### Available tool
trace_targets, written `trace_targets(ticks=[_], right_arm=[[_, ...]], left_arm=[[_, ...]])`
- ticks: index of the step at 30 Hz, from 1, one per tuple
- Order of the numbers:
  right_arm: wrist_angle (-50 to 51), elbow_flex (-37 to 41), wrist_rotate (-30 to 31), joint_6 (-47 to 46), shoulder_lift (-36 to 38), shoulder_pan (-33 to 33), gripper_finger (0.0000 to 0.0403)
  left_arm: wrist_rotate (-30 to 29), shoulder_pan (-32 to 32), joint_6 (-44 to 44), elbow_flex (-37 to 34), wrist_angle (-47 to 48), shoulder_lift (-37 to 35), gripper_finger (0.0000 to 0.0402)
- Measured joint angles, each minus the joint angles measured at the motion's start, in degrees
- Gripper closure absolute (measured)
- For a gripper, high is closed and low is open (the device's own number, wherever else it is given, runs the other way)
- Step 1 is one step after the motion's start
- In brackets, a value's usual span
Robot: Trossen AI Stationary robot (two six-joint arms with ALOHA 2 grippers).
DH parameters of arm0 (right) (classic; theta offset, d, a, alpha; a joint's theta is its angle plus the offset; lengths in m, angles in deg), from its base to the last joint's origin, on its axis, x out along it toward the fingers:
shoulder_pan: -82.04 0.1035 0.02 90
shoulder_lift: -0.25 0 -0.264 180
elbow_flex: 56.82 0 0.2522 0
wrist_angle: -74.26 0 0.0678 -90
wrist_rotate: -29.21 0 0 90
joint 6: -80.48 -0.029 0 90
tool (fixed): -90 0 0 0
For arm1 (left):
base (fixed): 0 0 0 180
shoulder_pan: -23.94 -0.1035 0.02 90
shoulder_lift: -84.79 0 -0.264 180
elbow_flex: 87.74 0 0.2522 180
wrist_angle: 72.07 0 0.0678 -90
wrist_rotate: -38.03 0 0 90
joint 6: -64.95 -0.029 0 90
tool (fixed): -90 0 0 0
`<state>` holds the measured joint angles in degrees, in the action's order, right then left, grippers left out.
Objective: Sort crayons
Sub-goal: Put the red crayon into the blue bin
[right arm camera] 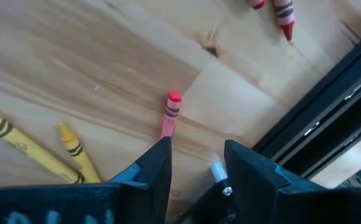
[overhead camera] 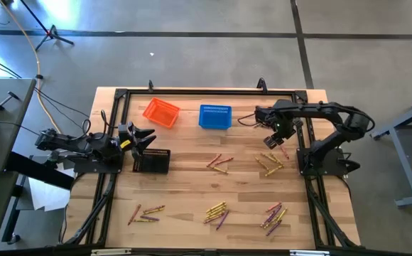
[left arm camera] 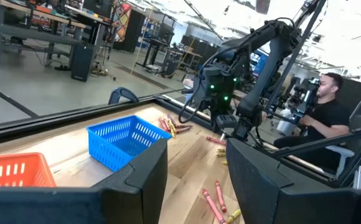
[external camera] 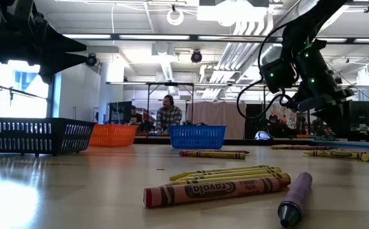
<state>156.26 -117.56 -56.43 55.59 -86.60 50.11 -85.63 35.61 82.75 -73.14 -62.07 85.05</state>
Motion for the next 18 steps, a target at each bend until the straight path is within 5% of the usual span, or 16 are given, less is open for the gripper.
trace_targets(ticks=[12,18], right_arm=[[-2.4,0.4,-2.1,1.1,0.0,-2.6,0.0268],[-7.8,7.6,-8.9,0.0,0.0,-2.6,0.0268]], left_arm=[[0.0,0.0,0.0,0.0,0.0,0.0,0.0247],[0.0,0.0,0.0,0.0,0.0,0.0,0.0247]])
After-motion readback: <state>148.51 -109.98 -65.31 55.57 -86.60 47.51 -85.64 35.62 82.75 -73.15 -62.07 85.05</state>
